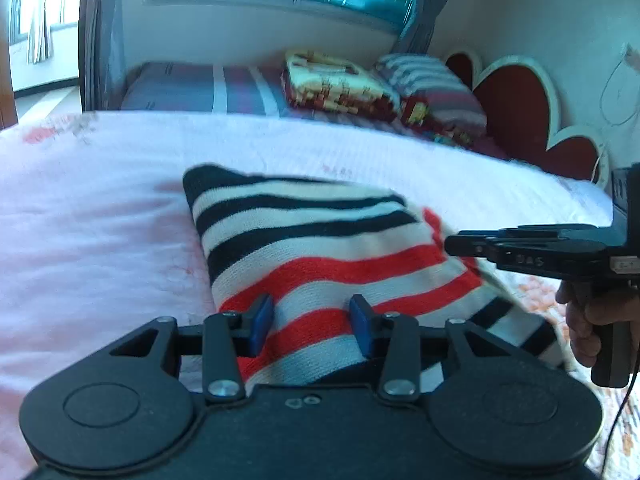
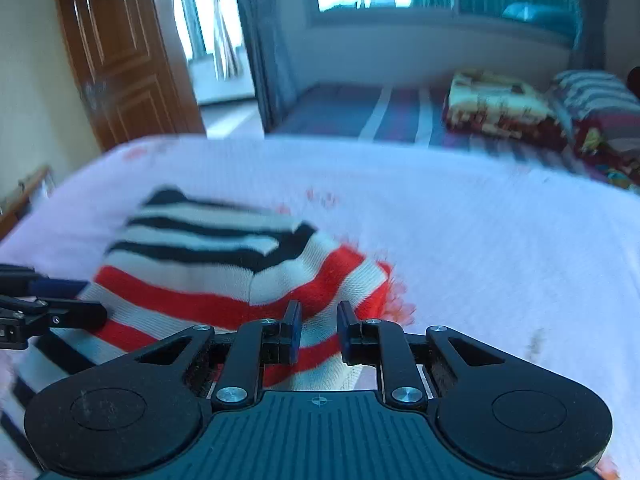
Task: Fold small clothes
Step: 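Fold the held end over onto the bundle with the right tool, then open both tools and pull them back from the folded sweater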
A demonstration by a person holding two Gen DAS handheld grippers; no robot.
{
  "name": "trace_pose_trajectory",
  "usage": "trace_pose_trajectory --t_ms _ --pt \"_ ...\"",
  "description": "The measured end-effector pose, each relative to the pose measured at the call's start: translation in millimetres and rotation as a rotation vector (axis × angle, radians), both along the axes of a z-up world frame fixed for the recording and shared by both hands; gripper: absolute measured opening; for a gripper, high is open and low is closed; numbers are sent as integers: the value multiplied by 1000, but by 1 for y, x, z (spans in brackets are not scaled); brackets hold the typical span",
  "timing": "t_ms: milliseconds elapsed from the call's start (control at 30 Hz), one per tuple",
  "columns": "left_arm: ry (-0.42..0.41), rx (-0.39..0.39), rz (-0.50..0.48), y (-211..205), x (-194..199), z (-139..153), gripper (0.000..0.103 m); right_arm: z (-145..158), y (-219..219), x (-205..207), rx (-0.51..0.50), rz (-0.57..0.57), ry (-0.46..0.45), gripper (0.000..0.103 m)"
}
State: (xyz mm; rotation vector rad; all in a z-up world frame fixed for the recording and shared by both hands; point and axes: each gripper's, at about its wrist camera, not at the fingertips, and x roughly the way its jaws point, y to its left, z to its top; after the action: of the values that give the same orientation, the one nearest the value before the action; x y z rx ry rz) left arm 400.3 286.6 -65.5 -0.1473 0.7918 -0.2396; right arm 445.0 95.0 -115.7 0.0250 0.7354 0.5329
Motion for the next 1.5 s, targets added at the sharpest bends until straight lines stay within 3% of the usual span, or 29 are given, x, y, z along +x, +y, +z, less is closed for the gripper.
trace_pose_trajectory --t_ms 167,333,500,600,700,867,1167,1267,1333,1367,1433,1467,1500 --pt "-27 25 -11 -6 -32 6 38 37 -14 -62 1 104 -81 19" --pt "-23 43 -4 -13 -37 -3 40 1 -1 -79 -168 123 -31 18" --pt "-34 75 -3 -17 -42 -3 40 -5 2 -77 -160 73 -12 19" --pt "-50 78 -2 -14 -61 10 36 18 -2 -100 -160 70 -81 18" --pt "-40 89 15 -12 -82 8 38 28 -5 -126 -141 120 -82 18" --pt "9 69 37 -11 -98 -10 38 1 1 -135 -237 143 -22 19" --pt "14 72 80 -14 -109 -19 41 -16 -8 -133 -181 106 22 19" --pt "10 99 122 -19 -116 -12 60 -5 -20 -137 -114 63 40 19" --pt "-31 112 126 -26 -131 1 80 9 -35 -151 -62 17 35 19" --pt "-56 116 124 -30 -141 8 84 16 -42 -161 -51 2 24 24" --pt "-96 140 135 -39 -163 21 93 30 -59 -186 -25 -29 6 55" --pt "-115 149 141 -44 -176 28 95 38 -68 -200 -5 -44 -5 78" --pt "-134 154 153 -50 -189 34 101 45 -76 -214 15 -55 -24 92"
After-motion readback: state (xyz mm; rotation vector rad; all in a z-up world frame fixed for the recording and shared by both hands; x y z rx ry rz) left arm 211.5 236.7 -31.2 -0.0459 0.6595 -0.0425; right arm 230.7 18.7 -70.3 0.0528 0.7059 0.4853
